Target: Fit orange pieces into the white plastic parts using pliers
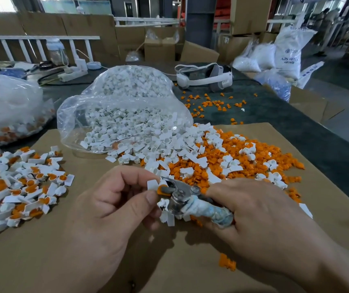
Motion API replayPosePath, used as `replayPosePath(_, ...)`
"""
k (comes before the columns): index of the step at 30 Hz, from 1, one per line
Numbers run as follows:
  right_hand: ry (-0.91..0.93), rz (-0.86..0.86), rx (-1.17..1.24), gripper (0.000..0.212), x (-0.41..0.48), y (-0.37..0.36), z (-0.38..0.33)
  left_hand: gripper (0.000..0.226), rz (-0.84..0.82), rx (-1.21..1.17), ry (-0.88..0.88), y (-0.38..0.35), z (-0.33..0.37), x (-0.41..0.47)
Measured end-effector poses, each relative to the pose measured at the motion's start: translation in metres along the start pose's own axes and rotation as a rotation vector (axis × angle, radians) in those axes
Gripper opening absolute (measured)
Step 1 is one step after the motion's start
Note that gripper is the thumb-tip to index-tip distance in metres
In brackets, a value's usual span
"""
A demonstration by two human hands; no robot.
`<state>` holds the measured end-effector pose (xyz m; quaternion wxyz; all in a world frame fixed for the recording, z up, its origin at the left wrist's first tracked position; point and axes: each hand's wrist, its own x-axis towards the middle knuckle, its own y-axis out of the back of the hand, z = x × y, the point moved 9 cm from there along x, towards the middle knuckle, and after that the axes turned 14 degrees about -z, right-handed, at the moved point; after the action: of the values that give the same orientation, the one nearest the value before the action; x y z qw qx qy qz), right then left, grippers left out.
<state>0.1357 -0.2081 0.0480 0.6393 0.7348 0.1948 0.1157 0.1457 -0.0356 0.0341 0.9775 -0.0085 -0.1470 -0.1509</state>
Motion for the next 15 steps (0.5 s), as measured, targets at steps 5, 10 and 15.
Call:
replayPosePath(5,-0.015,0.087,-0.031,0.029,-0.002,0.009,-0.004,0.018,0.014,-0.028,0.0,0.003,-0.001,0.001)
replayPosePath(10,-0.003,0.024,0.052,0.052,0.003,-0.002,0.001,0.013,0.112,0.042,0.03,0.012,0.0,-0.001)
replayPosePath(15,-0.113,0.046,-0.081,0.084,0.007,-0.006,0.018,0.026,0.187,0.134,0.262,0.029,-0.019,-0.002)
